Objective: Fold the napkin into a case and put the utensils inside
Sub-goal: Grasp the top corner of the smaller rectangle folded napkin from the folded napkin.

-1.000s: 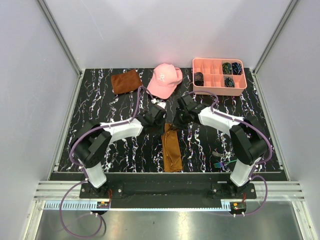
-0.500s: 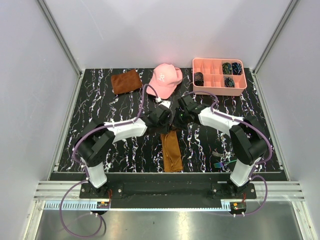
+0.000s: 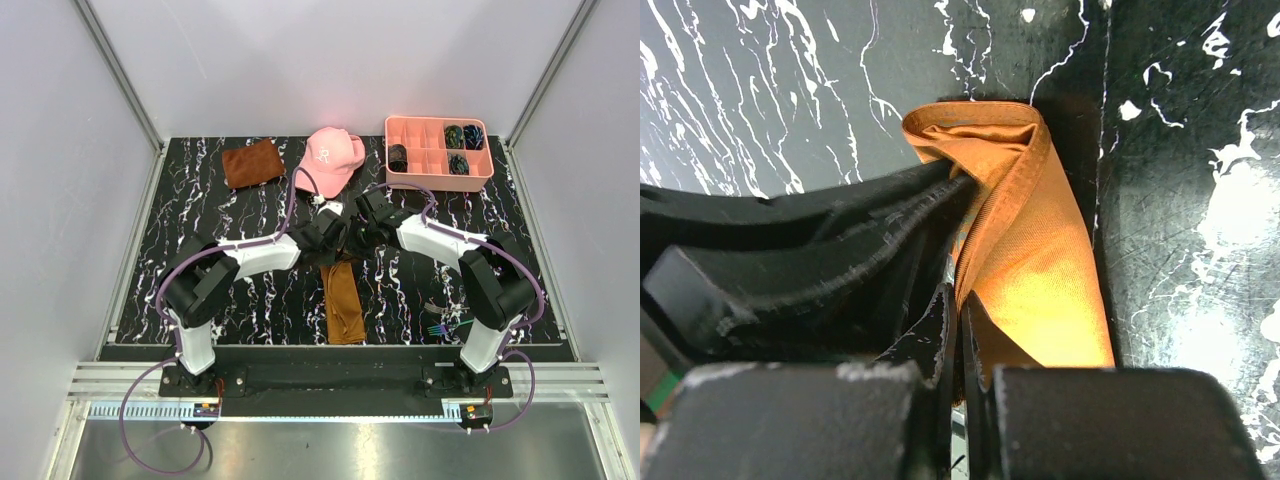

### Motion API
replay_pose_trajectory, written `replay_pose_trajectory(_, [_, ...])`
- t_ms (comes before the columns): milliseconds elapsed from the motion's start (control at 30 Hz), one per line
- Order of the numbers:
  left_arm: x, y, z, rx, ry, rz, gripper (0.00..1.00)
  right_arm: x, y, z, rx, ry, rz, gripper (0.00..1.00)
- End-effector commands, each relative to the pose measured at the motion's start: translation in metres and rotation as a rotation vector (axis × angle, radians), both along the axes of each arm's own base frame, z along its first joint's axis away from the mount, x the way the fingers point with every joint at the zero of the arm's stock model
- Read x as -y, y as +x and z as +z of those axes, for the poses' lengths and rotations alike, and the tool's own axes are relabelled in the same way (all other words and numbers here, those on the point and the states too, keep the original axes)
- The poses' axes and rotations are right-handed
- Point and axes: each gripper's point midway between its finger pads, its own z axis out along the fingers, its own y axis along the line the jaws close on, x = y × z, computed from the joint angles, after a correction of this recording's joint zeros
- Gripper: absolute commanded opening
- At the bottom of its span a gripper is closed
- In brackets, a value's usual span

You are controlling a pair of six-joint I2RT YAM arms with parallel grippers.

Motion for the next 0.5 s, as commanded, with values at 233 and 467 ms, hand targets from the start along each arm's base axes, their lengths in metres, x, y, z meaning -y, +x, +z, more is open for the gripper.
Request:
replay_pose_trajectory(233, [0.012, 0.007, 0.049, 0.075, -0.092, -0.005, 0.01, -0.012, 0.001, 0.006, -0.012, 0.074, 0.01, 0.0])
replay_pose_trajectory(467, [0.016, -0.01, 0.057, 0.004, -0.223, -0.011, 0.0, -0.026, 0.002, -0.001, -0.068, 0.174, -0.049, 0.0])
